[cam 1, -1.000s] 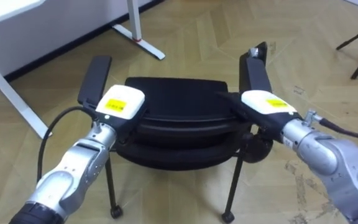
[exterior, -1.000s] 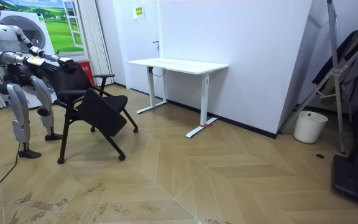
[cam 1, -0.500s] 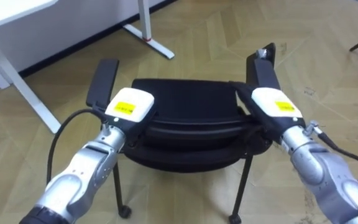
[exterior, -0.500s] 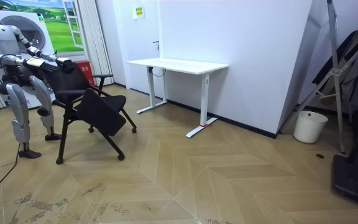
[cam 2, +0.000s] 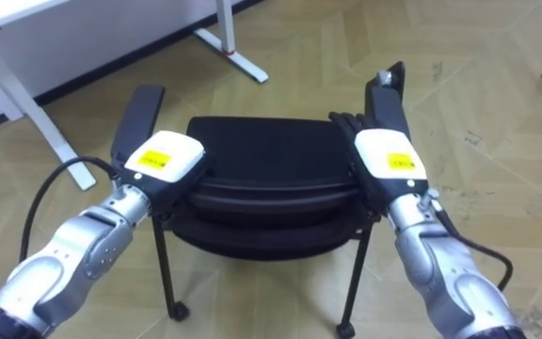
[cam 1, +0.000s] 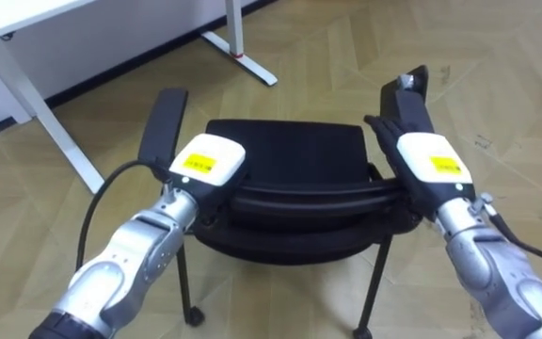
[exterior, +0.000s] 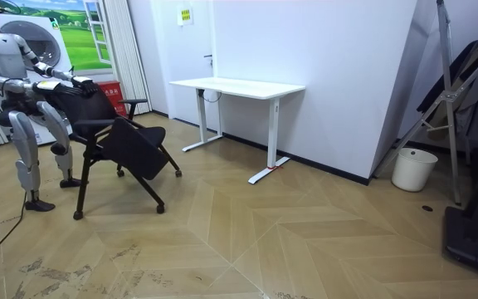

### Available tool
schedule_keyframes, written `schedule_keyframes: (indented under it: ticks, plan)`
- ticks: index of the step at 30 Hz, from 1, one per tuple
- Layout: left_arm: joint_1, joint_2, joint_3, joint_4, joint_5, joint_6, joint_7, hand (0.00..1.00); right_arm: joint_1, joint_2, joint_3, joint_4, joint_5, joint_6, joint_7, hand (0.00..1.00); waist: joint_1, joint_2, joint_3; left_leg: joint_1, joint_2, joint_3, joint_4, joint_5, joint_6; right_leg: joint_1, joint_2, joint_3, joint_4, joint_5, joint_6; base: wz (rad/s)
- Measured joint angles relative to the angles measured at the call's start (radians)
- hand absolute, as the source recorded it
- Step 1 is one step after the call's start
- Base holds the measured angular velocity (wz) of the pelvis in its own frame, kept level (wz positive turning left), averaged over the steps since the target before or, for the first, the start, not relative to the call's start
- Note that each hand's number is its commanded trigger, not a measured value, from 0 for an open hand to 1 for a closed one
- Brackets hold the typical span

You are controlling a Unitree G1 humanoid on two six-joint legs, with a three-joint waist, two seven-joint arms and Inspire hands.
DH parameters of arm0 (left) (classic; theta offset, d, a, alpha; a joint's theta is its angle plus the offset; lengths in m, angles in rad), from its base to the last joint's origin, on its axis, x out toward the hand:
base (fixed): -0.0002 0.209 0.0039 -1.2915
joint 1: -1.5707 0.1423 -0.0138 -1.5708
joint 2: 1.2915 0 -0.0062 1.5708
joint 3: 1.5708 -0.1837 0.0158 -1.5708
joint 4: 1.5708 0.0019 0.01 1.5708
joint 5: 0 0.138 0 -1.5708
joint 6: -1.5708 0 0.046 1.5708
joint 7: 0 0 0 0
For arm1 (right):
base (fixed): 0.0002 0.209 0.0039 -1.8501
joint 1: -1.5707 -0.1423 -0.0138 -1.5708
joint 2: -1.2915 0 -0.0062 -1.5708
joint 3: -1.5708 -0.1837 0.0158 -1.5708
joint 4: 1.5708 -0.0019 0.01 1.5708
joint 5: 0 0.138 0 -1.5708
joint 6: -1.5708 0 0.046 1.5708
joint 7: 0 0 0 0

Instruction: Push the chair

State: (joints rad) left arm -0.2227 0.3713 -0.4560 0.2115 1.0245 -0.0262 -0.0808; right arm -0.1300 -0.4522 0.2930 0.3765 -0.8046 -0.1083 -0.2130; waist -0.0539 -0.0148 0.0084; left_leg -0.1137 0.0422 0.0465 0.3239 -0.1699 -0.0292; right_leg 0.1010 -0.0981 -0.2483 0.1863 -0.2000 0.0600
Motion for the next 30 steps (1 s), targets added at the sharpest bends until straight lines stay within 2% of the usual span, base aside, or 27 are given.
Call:
schedule_keyframes:
  ticks: [13,17,22,26,27,29,30]
  plan:
    - [0.001,0.001,0.000,-0.017,-0.008,-0.002,-0.020,1.00,0.004,-0.003,0.002,0.016,-0.115,0.003,-0.051,0.00,0.007,0.000,-0.0002,-0.005,0.000,-0.004,0.002,0.000,0.000,-0.004,0.001,-0.001,0.000,0.000,0.000,0.00]
    - [0.001,0.009,-0.005,-0.028,-0.008,-0.001,-0.031,1.00,0.004,-0.004,0.016,0.010,-0.149,0.025,-0.057,0.00,0.007,-0.003,-0.0003,-0.005,-0.001,-0.004,-0.003,0.000,0.000,-0.005,0.001,-0.002,-0.001,0.000,0.000,0.00]
    - [0.000,0.018,-0.015,-0.040,-0.011,-0.002,-0.037,1.00,0.005,-0.051,0.062,-0.019,-0.162,0.044,-0.034,0.00,0.013,-0.011,0.0000,-0.004,-0.001,-0.004,-0.003,0.000,0.000,-0.005,0.001,-0.002,-0.001,0.000,0.000,0.00]
    - [-0.003,0.019,-0.019,-0.040,-0.011,-0.002,-0.043,1.00,0.006,-0.075,0.089,-0.067,-0.165,0.080,0.033,0.00,0.023,-0.020,0.0048,0.003,-0.001,-0.004,-0.004,0.000,0.000,0.002,0.001,-0.001,-0.001,0.000,0.000,0.00]
    - [-0.005,0.020,-0.019,-0.040,-0.011,-0.005,-0.044,1.00,0.006,-0.081,0.093,-0.084,-0.167,0.085,0.055,0.14,0.025,-0.021,0.0057,0.002,-0.001,-0.004,-0.004,0.000,0.000,0.000,0.001,-0.001,-0.001,0.000,0.000,0.00]
    - [-0.006,0.022,-0.019,-0.042,-0.011,-0.013,-0.044,1.00,0.011,-0.096,0.100,-0.114,-0.169,0.088,0.086,1.00,0.030,-0.021,0.0058,0.000,-0.001,-0.004,-0.005,0.000,0.000,-0.003,0.001,0.000,0.000,0.000,0.000,0.00]
    - [-0.009,0.023,-0.019,-0.042,-0.011,-0.017,-0.045,1.00,0.015,-0.104,0.101,-0.136,-0.170,0.088,0.110,1.00,0.036,-0.021,0.0059,-0.001,-0.001,-0.004,-0.007,0.000,0.000,-0.011,0.001,0.000,0.000,0.000,0.000,0.00]
